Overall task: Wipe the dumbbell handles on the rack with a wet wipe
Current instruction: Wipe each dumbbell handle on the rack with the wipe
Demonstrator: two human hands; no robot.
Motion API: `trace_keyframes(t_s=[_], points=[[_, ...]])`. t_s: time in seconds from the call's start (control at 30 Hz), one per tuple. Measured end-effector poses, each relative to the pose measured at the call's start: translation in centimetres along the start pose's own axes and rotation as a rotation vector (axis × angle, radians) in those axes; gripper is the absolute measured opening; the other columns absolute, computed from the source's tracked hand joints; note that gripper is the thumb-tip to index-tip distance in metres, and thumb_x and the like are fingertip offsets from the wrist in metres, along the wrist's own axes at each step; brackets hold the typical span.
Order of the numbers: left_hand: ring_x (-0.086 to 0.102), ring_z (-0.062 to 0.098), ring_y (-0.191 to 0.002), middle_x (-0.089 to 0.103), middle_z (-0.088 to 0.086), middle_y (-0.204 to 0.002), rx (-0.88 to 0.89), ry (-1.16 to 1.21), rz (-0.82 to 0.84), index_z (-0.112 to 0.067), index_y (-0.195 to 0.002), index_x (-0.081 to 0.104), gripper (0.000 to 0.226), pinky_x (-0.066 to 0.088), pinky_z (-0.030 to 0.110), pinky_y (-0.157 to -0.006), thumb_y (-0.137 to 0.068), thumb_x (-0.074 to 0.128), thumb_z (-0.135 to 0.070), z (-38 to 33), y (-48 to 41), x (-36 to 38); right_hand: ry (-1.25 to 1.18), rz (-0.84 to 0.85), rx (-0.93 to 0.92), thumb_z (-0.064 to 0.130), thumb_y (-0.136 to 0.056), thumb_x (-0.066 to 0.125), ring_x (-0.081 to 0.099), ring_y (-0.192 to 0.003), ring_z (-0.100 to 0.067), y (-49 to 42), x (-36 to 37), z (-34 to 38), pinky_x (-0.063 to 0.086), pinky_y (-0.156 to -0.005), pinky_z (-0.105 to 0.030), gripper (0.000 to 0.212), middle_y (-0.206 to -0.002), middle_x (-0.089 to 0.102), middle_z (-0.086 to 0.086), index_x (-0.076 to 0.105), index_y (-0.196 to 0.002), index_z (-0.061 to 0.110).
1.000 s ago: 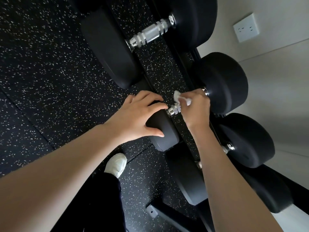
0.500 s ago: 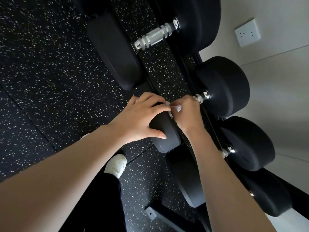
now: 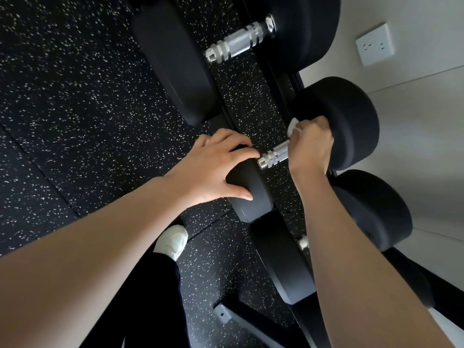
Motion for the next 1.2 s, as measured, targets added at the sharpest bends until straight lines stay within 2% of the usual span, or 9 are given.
trace_keyframes(t_s=[0.07, 0.17, 0.27, 0.37, 0.63, 0.83, 1.1, 1.13, 1.2], points=[[0.024, 0.012, -0.131, 0.039, -0.01, -0.139, 0.004, -0.004, -0.002, -0.032, -0.134, 0.046, 0.072, 0.022, 0.039, -0.103, -0.07, 0.067, -0.058, 0.0, 0.0, -0.1, 0.084, -0.019, 0.0, 0.0, -0.092, 0.046, 0.056, -0.093, -0.038, 0.1, -0.2, 0.3, 0.041, -0.072, -0.036, 0.019, -0.111, 0.05, -0.019, 0.062, -0.102, -0.002], [0.024, 0.013, -0.131, 0.04, -0.01, -0.138, 0.009, 0.004, -0.007, -0.031, -0.134, 0.047, 0.071, 0.022, 0.039, -0.103, -0.07, 0.068, -0.057, 0.0, 0.0, -0.1, 0.13, -0.027, 0.027, -0.003, -0.092, 0.045, 0.055, -0.097, -0.039, 0.0, -0.2, 0.3, 0.044, -0.074, -0.04, 0.019, -0.114, 0.05, -0.019, 0.06, -0.103, -0.003], [0.024, 0.013, -0.13, 0.04, -0.009, -0.138, 0.009, 0.011, -0.011, -0.031, -0.133, 0.047, 0.071, 0.022, 0.039, -0.102, -0.07, 0.069, -0.056, 0.1, 0.0, 0.0, 0.093, -0.029, 0.08, 0.002, -0.094, 0.044, 0.056, -0.098, -0.039, 0.2, -0.3, -0.2, 0.042, -0.074, -0.039, 0.021, -0.117, 0.049, -0.018, 0.06, -0.106, -0.002], [0.025, 0.012, -0.13, 0.04, -0.009, -0.138, 0.011, 0.005, -0.017, -0.031, -0.133, 0.047, 0.07, 0.021, 0.038, -0.102, -0.071, 0.069, -0.056, 0.1, 0.0, -0.1, 0.01, -0.04, 0.119, 0.007, -0.096, 0.045, 0.058, -0.097, -0.04, 0.8, -0.3, -0.5, 0.045, -0.081, -0.04, 0.023, -0.122, 0.049, -0.015, 0.061, -0.11, 0.0], [0.024, 0.013, -0.131, 0.039, -0.009, -0.139, 0.008, 0.008, -0.023, -0.031, -0.133, 0.047, 0.07, 0.021, 0.037, -0.102, -0.071, 0.069, -0.057, 0.1, 0.0, 0.0, -0.133, -0.035, 0.105, 0.012, -0.094, 0.052, 0.059, -0.094, -0.038, 1.3, -0.2, -0.8, 0.045, -0.089, -0.038, 0.024, -0.12, 0.049, -0.016, 0.063, -0.112, 0.0], [0.024, 0.013, -0.131, 0.039, -0.01, -0.139, 0.008, 0.011, -0.027, -0.031, -0.132, 0.048, 0.07, 0.021, 0.036, -0.102, -0.07, 0.068, -0.056, 0.1, 0.0, 0.0, -0.263, 0.001, 0.081, 0.018, -0.089, 0.061, 0.06, -0.095, -0.031, 2.0, 0.5, -0.9, 0.043, -0.081, -0.025, 0.025, -0.117, 0.053, -0.015, 0.067, -0.111, 0.007], [0.024, 0.012, -0.131, 0.039, -0.011, -0.138, 0.006, -0.007, -0.024, -0.031, -0.132, 0.047, 0.07, 0.022, 0.039, -0.102, -0.07, 0.07, -0.055, 0.0, 0.0, 0.1, -0.373, 0.139, -0.083, 0.02, -0.085, 0.067, 0.062, -0.083, -0.026, 4.2, 3.1, 1.2, 0.052, -0.078, -0.035, 0.019, -0.1, 0.059, -0.015, 0.073, -0.099, 0.009], [0.023, 0.012, -0.13, 0.039, -0.011, -0.138, 0.006, -0.01, -0.024, -0.031, -0.132, 0.048, 0.07, 0.022, 0.038, -0.101, -0.07, 0.07, -0.054, 0.0, 0.0, 0.1, -0.385, 0.163, -0.095, 0.021, -0.086, 0.066, 0.062, -0.081, -0.026, 4.3, 3.4, 1.3, 0.052, -0.076, -0.033, 0.019, -0.098, 0.06, -0.015, 0.073, -0.098, 0.009], [0.024, 0.012, -0.13, 0.04, -0.01, -0.137, 0.006, -0.013, -0.029, -0.03, -0.131, 0.048, 0.069, 0.022, 0.037, -0.099, -0.07, 0.071, -0.054, -0.1, 0.0, 0.0, -0.385, 0.216, -0.131, 0.021, -0.086, 0.064, 0.06, -0.074, -0.022, 4.3, 3.8, 1.6, 0.047, -0.065, -0.018, 0.017, -0.091, 0.063, -0.016, 0.074, -0.095, 0.01]])
Point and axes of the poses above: each hand's wrist, its own y-axis away from the middle knuckle, its own x-axis out of the palm, z = x × y, the point moved 8 cm from there along -y, towards the middle knuckle
